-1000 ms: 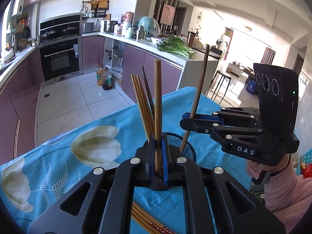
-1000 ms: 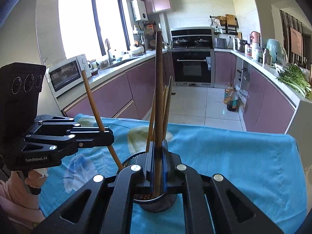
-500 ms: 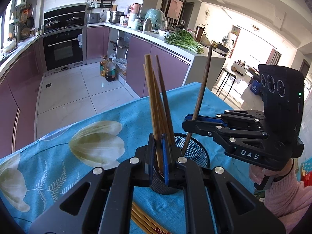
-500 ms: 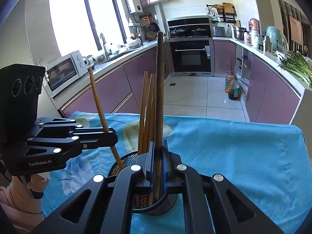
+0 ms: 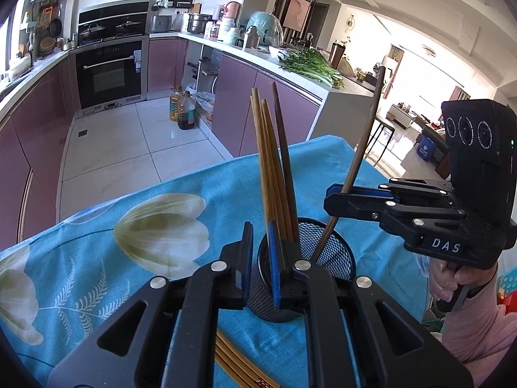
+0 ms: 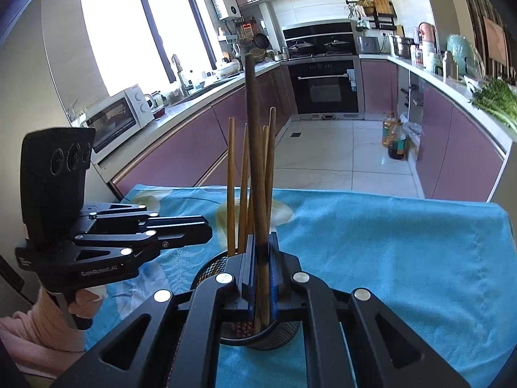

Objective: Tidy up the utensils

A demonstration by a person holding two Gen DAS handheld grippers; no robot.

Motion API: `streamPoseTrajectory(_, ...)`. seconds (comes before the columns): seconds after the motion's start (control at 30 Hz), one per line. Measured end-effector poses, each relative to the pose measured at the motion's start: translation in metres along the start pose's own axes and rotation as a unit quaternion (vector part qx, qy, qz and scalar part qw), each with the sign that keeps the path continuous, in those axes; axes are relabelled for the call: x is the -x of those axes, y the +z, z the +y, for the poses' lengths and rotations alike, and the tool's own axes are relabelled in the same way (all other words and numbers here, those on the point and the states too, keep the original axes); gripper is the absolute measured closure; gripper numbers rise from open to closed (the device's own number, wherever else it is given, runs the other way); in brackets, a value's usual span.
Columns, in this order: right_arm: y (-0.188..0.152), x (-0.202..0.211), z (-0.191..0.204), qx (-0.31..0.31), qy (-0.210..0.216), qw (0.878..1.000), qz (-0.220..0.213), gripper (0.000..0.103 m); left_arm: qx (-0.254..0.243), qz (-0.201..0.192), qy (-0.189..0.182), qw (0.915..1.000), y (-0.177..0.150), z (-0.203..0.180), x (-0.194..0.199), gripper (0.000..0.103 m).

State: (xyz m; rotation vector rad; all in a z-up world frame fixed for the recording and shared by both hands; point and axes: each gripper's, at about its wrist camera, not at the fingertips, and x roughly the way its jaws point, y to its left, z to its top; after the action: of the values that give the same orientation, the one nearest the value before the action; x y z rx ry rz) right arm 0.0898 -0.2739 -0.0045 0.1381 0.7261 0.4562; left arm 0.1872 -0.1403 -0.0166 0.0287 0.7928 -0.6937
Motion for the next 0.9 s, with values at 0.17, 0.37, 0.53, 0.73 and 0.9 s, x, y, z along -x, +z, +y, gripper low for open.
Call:
streamPoseTrajectory(0.17,0.004,-0.001,-0.006,-0.02,0.015,1.0,0.005,0.096,-0.001,-0.001,0.002,1.0,-0.001,0.0,0.0,0.094)
streamPoseTrajectory(0.37,0.008,-0.001,-0.014,-0.054,0.073,0.996,0.008,0.097,-0.004,-0.004,0.002,1.0,-0.005,-0.002,0.005,0.092)
streamPoseTrajectory(0.53,0.008,-0.009,-0.018,-0.063,0.053,0.996,0.02,0.096,-0.004,-0.006,0.002,1.0,-0.009,0.0,0.005,0.09)
streamPoseTrajectory(0.73,0.009,-0.013,-0.012,-0.053,0.038,0.998,0.023,0.097,-0.002,-0.003,0.002,1.0,-0.012,0.0,0.004,0.087)
streamPoseTrajectory(0.9,0.009,-0.017,-0.006,-0.032,-0.009,0.999,0.009,0.092,0.002,0.0,0.002,1.0,-0.016,0.001,0.003,0.086)
